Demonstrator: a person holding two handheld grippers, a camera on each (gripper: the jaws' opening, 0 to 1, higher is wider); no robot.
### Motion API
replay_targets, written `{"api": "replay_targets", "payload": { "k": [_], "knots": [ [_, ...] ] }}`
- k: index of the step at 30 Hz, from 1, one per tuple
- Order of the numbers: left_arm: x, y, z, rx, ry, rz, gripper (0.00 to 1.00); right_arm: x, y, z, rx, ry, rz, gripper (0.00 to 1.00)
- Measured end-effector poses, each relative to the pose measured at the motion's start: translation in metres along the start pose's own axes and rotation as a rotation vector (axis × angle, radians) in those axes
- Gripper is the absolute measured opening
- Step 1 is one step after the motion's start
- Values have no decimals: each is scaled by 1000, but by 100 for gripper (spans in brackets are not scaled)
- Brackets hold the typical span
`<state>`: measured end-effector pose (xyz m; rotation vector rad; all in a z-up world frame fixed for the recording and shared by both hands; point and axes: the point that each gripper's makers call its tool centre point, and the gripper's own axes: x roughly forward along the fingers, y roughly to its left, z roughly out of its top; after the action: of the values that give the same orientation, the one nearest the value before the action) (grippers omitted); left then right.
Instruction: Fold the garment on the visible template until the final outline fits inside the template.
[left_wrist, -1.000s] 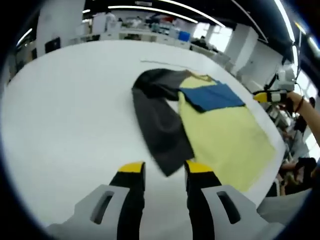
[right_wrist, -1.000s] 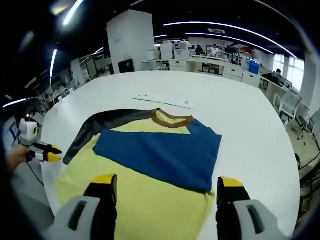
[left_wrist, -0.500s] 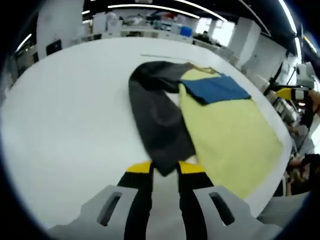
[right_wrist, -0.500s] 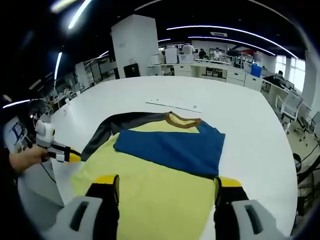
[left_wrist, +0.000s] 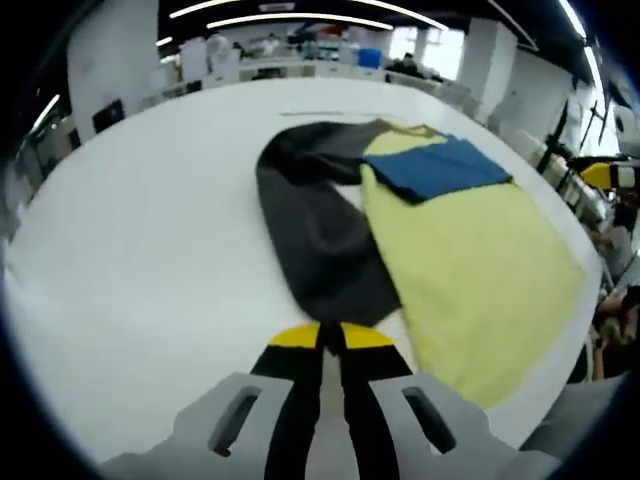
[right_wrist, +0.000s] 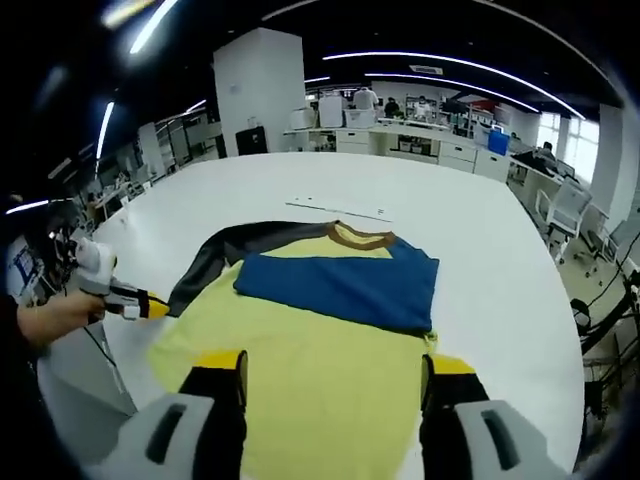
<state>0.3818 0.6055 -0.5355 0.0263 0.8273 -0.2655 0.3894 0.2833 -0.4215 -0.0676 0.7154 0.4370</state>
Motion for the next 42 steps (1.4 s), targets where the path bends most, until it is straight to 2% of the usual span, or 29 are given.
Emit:
{"api": "replay_targets", "payload": {
  "k": [2, 8, 17, 23, 31, 33, 35, 42],
  "knots": [
    [-2, 8, 0, 75, 23, 24, 0, -2, 4, 0, -1, -5, 11, 72],
    [-13, 31, 10, 100, 6, 25, 0, -10, 15, 2, -1, -27, 40, 83],
    [-34, 94, 31, 179, 7, 92, 0, -21, 18, 5, -29, -40, 46, 93],
    [-33, 123, 40, 207, 18, 117, 0, -24, 19, 3, -65, -13, 61, 99],
    [-28, 162, 59, 181, 2, 197, 0, -25, 26, -4, -73, 17, 77, 99],
    [-27, 179, 65, 139, -11, 256, 0, -24, 25, -5, -61, 17, 72, 99],
    [-25, 188, 68, 106, -22, 282, 0, -24, 24, -7, -50, 17, 66, 99],
    [-13, 210, 77, 91, -28, 343, 0, -24, 20, -11, -40, 30, 52, 98]
  ]
}}
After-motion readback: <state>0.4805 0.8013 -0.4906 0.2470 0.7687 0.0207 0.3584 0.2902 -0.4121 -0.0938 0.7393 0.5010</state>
